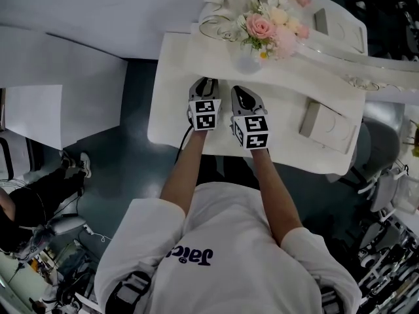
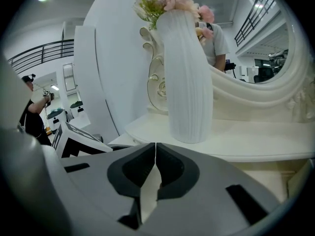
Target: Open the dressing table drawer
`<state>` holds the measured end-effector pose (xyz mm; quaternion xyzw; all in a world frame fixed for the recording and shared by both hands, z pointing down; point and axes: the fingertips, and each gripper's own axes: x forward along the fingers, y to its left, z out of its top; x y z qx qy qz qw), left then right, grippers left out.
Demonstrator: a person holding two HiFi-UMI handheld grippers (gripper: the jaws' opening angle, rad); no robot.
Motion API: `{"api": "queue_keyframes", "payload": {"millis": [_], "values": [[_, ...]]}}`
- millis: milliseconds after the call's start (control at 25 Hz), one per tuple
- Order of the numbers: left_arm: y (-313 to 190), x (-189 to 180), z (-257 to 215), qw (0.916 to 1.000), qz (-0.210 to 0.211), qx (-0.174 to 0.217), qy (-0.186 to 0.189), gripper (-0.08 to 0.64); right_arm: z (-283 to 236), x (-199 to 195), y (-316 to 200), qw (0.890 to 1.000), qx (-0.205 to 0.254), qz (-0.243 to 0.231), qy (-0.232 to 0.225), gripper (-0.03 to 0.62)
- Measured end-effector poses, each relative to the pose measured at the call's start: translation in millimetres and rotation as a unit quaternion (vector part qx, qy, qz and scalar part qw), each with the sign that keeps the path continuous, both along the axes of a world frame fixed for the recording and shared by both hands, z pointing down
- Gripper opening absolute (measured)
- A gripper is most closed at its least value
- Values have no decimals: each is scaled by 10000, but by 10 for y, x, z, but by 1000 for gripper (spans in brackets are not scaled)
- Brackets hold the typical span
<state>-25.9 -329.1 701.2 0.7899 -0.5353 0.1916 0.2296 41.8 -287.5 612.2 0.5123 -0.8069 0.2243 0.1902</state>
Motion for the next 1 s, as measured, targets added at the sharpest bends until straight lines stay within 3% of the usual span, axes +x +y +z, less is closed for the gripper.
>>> {"api": "queue_keyframes", "payload": {"millis": [1000], "values": [[511,-80,17,9996,-110,-215,110,104,41,-28,212,9997,-149,75,-164,3]]}}
